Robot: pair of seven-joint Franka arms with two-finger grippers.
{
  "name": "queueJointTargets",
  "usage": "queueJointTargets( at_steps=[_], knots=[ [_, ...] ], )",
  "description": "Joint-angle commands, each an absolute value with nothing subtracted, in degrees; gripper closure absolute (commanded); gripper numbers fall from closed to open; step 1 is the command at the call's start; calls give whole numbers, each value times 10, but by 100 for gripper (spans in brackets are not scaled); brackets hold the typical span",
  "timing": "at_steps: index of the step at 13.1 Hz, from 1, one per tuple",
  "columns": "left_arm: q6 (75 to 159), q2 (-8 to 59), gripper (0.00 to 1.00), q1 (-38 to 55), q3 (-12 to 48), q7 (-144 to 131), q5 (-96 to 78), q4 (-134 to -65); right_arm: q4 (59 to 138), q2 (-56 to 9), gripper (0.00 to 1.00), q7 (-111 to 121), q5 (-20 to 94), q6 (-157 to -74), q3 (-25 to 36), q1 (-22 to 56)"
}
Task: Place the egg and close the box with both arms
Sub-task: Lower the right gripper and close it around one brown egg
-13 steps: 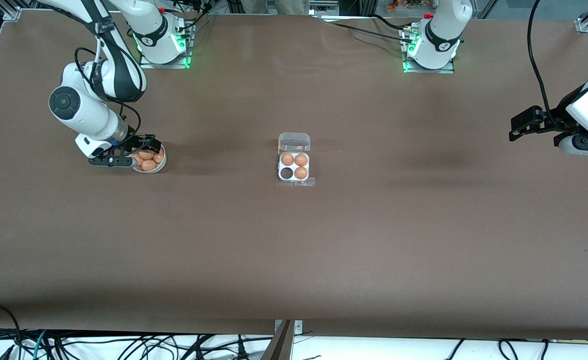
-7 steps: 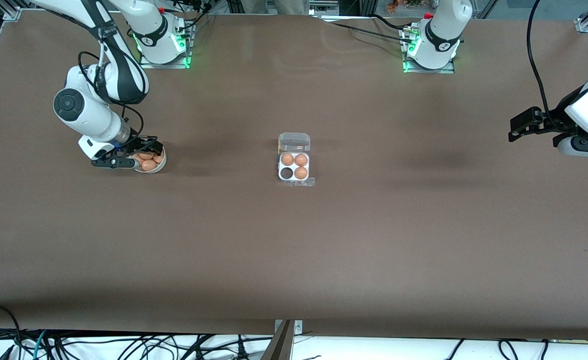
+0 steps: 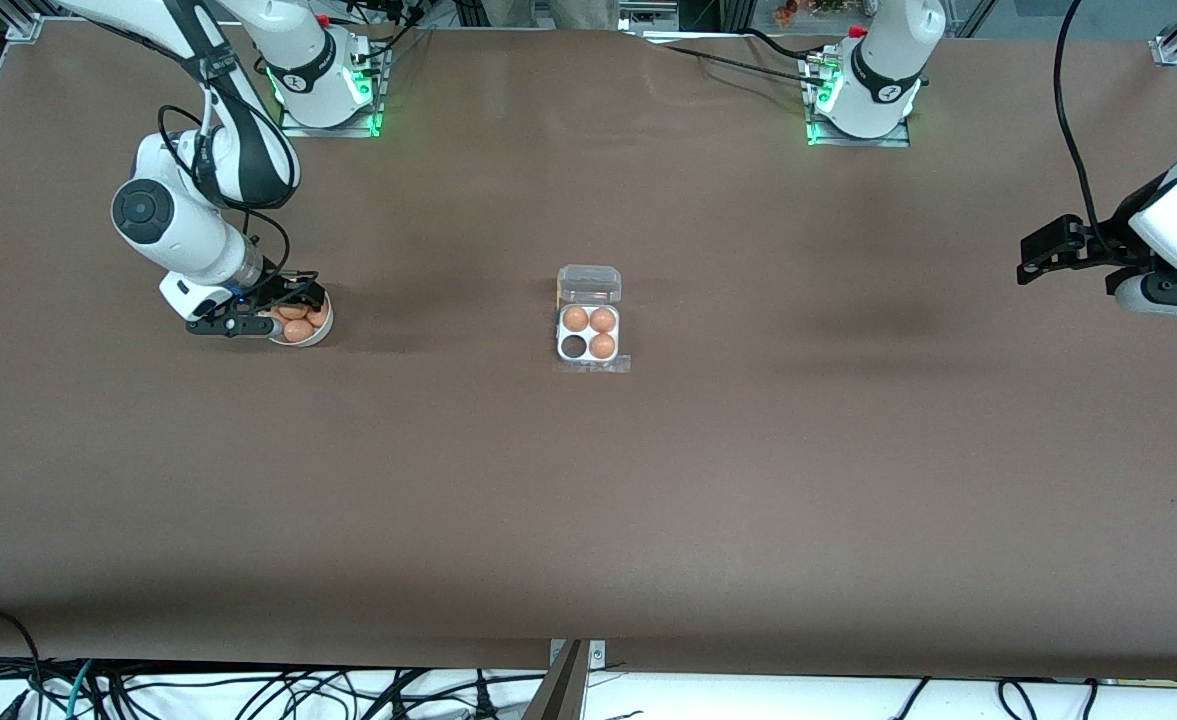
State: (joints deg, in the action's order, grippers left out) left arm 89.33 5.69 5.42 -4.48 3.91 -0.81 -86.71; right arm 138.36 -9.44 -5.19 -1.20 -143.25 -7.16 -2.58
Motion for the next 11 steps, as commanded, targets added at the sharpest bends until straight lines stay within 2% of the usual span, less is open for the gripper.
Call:
queueJointTargets(
  at_steps=[1,2,7,11],
  knots=[
    [892,60,0,57,-46,42,4,-859,1397,-85,95,-40,-19,-1443,-69,-26],
    [892,60,0,57,-46,41,4,-859,1397,-85,100,-39,-19,-1443,-69,-26],
    [892,60,0,56,-46,41,5,-859,1396,-78,100,-31,-19,-1438,-68,-26],
    [892,60,0,54,-46,43,6,-859,1371,-23,100,-30,-19,-1353,-66,-26]
  ],
)
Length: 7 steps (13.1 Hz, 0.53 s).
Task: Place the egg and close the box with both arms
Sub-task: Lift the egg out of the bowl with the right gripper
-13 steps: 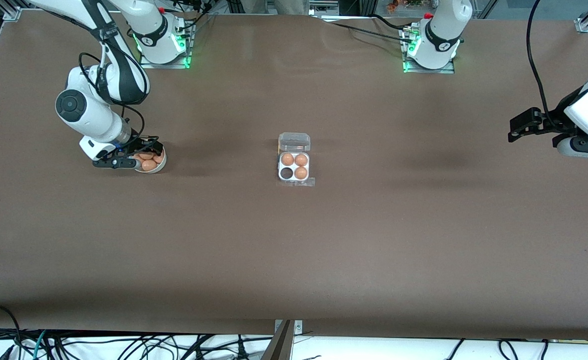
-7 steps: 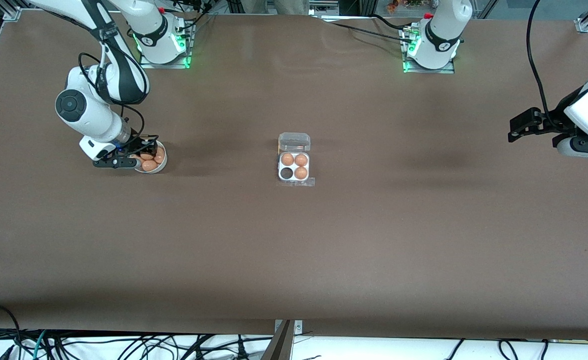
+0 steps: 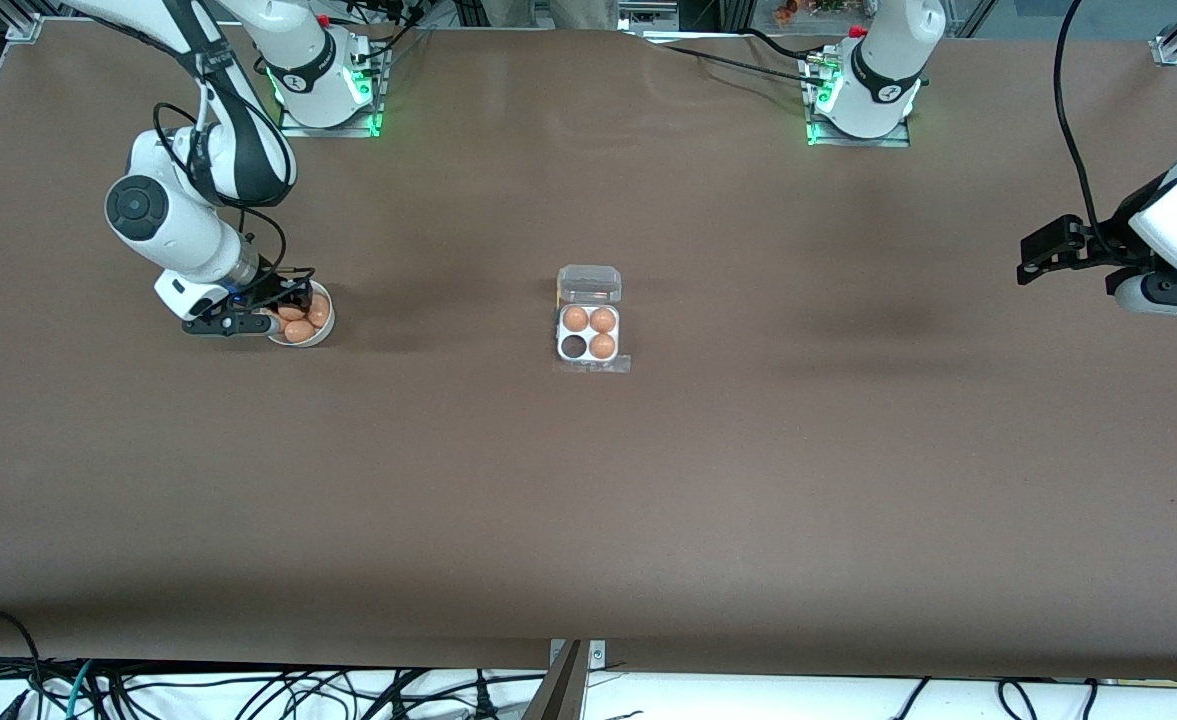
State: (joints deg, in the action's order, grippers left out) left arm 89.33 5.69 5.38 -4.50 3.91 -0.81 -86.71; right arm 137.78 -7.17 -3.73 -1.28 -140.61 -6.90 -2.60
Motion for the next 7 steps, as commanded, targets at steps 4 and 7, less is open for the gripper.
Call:
queueJointTargets(
  at_steps=[4,7],
  knots=[
    [892,60,0,53,-46,46,6,-858,1252,6,100,-34,-18,-1167,-64,-26],
    [892,60,0,51,-47,48,4,-858,1115,-7,100,-35,-18,-1012,-63,-27]
  ],
)
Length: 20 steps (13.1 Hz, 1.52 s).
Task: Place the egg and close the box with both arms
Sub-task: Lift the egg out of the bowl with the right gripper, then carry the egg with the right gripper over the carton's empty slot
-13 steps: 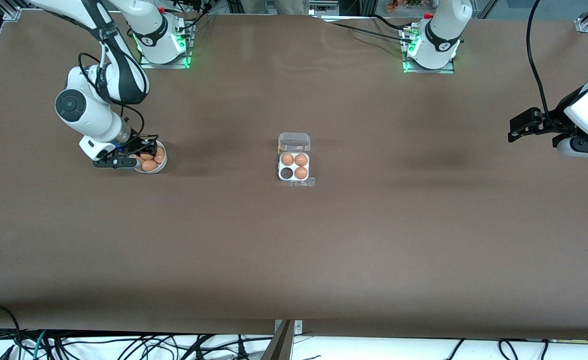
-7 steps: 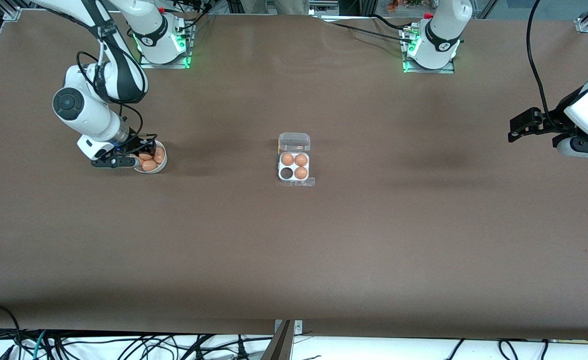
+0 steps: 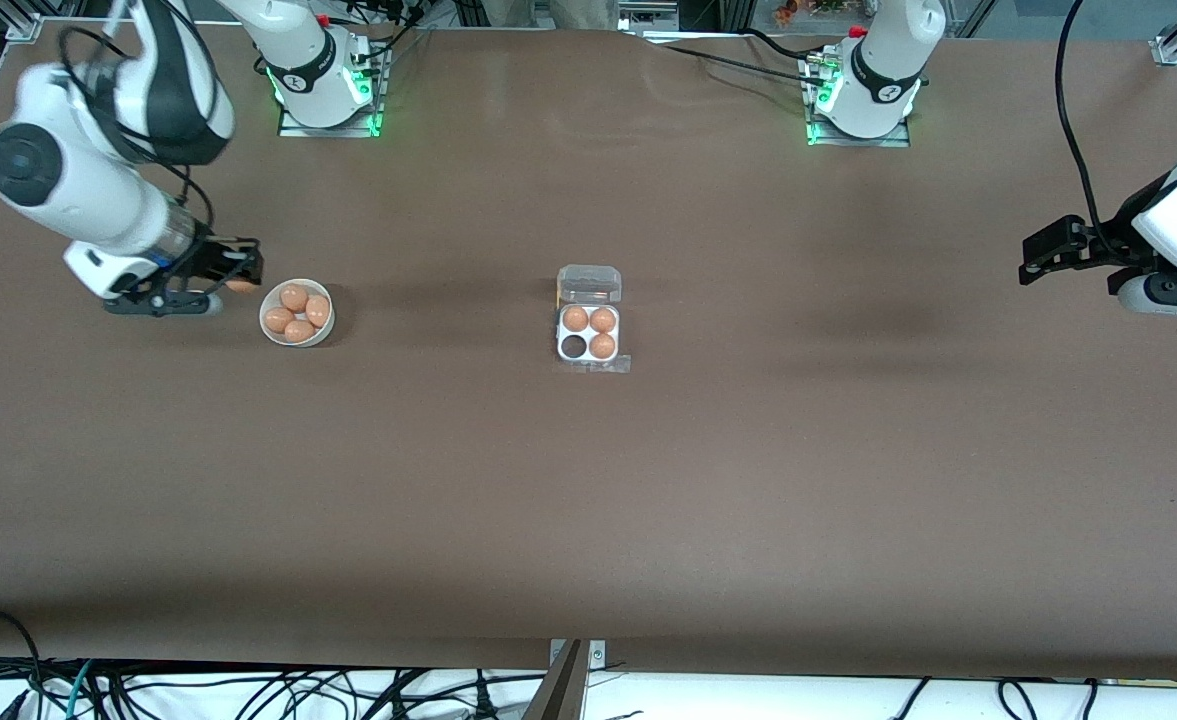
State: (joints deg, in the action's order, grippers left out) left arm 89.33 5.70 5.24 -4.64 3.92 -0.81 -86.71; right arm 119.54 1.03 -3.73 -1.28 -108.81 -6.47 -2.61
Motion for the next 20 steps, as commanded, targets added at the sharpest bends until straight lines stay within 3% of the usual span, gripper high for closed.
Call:
queueJointTargets(
  at_steps=[1,5,9,13,20],
  knots=[
    [892,60,0,51,-47,47,5,-858,1077,-11,100,-33,-16,-977,-64,-29],
    [892,60,0,51,-47,44,5,-858,904,-89,100,-74,2,-871,-75,-22],
    [893,60,0,51,-47,47,5,-858,804,-186,100,-223,17,-874,-84,74],
    [894,61,0,51,-47,43,4,-858,780,-255,100,-347,17,-953,-84,169],
    [895,69,0,52,-47,43,3,-858,780,-339,100,-428,17,-1091,-83,257]
  ],
)
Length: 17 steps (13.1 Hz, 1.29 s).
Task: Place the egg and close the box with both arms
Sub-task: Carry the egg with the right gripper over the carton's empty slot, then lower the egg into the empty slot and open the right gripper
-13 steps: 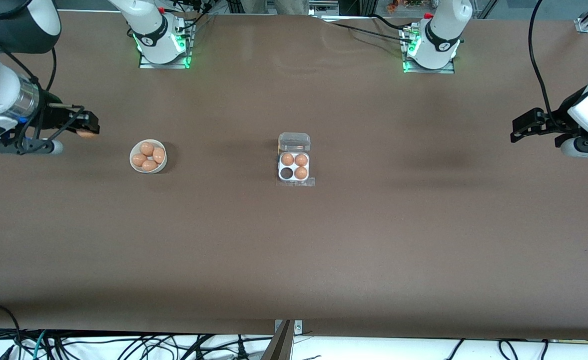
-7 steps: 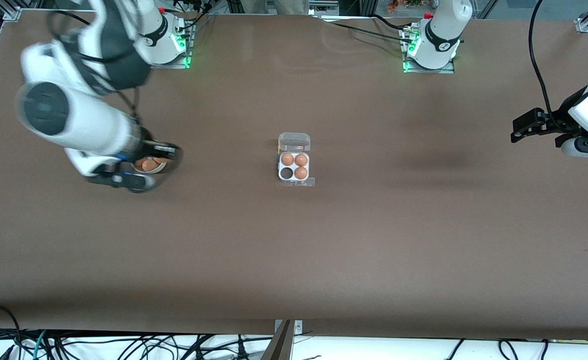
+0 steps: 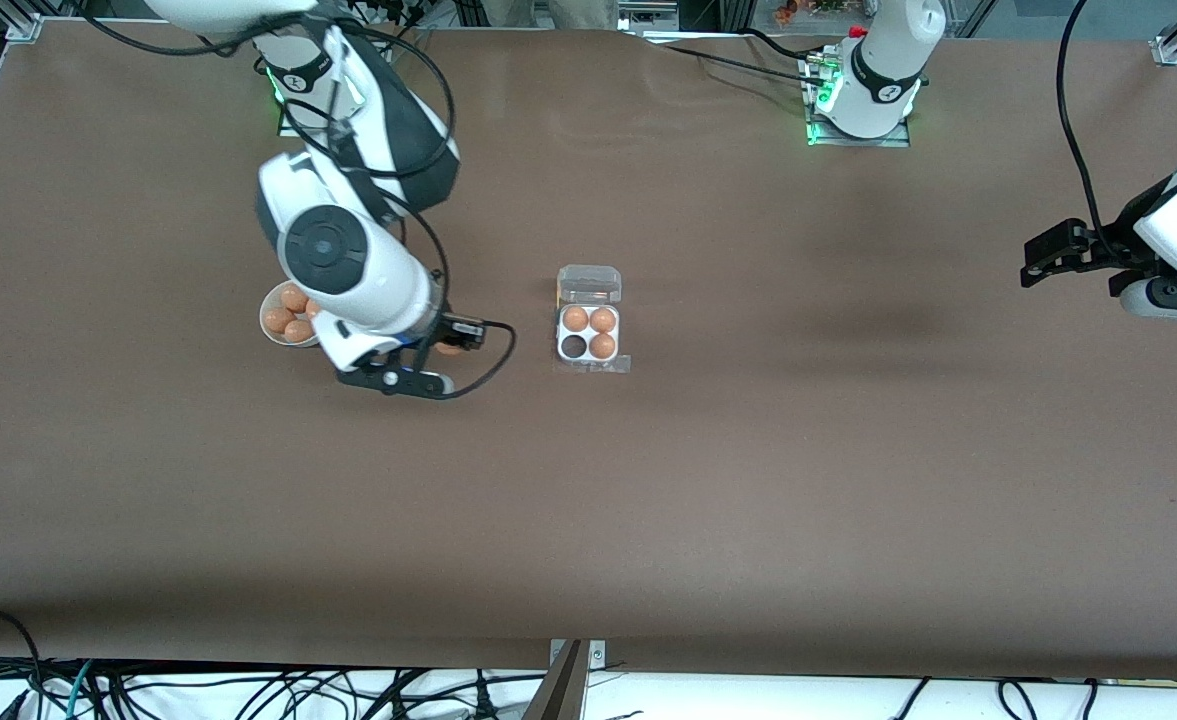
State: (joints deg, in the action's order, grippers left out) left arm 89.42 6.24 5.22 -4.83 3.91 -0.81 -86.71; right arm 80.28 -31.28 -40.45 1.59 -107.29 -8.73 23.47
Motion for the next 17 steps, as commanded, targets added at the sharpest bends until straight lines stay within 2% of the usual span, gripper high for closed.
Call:
queueJointTargets(
  at_steps=[1,6,17],
  knots=[
    [895,69,0,51,-47,42,2,-858,780,-349,100,-436,17,-1108,-84,267],
    [895,69,0,52,-47,42,-1,-858,744,-412,100,-488,13,-1148,-83,314],
    [895,75,0,51,-47,42,-1,-858,748,-465,100,-550,-13,-1207,-81,361]
  ],
)
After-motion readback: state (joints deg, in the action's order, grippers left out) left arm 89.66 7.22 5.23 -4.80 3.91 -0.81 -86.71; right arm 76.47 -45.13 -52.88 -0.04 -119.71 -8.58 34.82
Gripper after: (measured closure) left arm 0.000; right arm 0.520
